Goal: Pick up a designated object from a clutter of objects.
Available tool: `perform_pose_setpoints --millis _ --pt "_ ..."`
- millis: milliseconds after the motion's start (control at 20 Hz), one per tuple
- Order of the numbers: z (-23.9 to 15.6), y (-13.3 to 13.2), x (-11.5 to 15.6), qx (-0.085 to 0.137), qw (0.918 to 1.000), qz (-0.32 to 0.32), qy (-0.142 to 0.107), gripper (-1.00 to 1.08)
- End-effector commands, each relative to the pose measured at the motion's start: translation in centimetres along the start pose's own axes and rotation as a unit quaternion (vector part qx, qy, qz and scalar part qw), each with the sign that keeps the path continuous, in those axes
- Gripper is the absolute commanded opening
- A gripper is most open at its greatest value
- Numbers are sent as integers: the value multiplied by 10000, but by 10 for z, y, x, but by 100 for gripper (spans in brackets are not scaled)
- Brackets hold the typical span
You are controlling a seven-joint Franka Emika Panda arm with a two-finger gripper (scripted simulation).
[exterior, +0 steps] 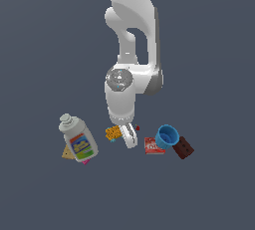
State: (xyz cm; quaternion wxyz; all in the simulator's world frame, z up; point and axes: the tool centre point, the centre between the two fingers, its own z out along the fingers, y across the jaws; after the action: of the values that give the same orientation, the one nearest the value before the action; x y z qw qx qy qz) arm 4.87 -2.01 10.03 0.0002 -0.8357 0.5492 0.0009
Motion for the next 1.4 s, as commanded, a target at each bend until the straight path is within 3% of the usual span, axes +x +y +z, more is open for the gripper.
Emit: perform_pose_setpoints --millis 0,950,1350 --pt "-23 4 -9 8 10000 -1 2 -100" --pt "-213 39 -83 1 10000 5 19 -100" --pt "-275 48 -107 1 10000 2 18 -100"
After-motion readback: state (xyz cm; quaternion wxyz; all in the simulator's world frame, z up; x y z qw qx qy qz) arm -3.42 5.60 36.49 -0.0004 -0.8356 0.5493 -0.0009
